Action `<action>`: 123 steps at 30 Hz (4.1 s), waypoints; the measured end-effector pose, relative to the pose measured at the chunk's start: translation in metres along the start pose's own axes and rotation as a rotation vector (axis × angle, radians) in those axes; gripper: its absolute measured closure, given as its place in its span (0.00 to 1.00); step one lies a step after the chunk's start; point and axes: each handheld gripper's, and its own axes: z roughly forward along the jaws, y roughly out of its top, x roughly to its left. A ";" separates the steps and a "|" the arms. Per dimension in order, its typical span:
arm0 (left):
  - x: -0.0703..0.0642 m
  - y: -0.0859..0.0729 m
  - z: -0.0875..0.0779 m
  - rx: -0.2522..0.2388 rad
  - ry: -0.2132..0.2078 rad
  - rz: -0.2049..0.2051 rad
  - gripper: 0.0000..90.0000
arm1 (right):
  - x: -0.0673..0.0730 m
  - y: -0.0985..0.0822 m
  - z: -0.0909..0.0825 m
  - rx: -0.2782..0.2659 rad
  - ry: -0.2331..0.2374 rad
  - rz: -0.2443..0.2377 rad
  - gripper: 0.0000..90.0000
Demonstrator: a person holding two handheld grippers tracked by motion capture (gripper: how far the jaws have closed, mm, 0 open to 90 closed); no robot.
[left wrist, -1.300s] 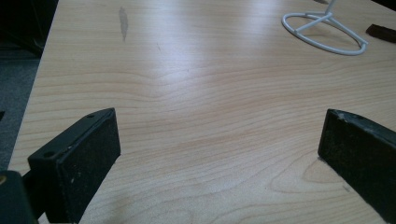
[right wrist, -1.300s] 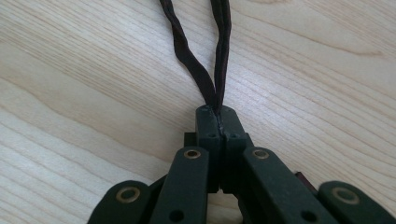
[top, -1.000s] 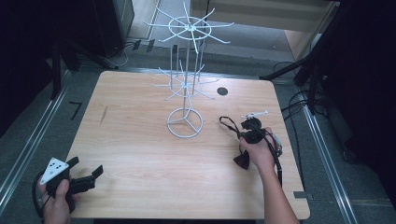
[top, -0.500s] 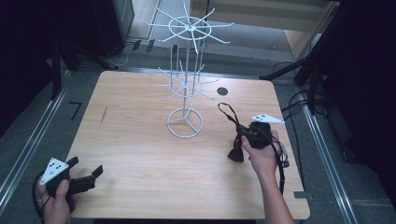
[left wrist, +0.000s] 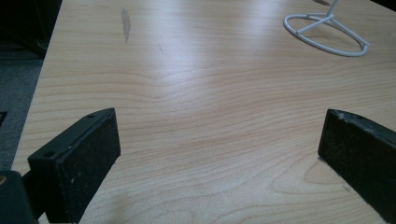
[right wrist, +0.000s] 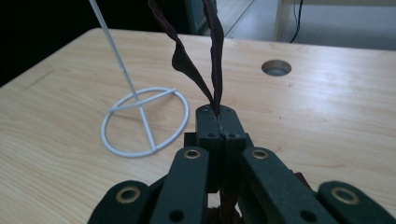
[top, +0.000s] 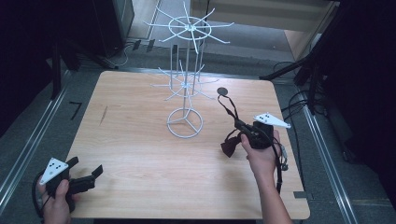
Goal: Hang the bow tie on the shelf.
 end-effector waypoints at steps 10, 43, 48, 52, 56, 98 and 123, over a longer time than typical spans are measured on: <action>0.000 0.000 0.000 -0.003 0.005 0.000 0.00 | 0.007 0.010 -0.016 -0.090 0.024 -0.018 1.00; 0.000 0.000 0.000 -0.004 0.000 0.000 0.00 | 0.037 0.011 0.012 -0.076 0.088 -0.054 1.00; 0.000 0.000 0.000 -0.004 -0.001 -0.001 0.00 | 0.040 0.012 0.023 -0.066 0.089 -0.051 1.00; 0.000 0.000 0.000 -0.005 -0.001 -0.002 0.00 | 0.044 0.015 0.030 -0.064 0.091 -0.049 1.00; 0.000 0.000 -0.001 -0.006 0.000 -0.001 0.00 | 0.046 0.017 0.036 -0.063 0.092 -0.042 1.00; 0.000 0.000 0.000 -0.006 -0.005 -0.004 0.00 | 0.052 -0.004 0.093 0.070 0.036 -0.075 0.36; 0.000 0.000 0.000 -0.004 -0.001 0.000 0.00 | 0.008 -0.017 0.024 0.042 -0.030 -0.077 0.00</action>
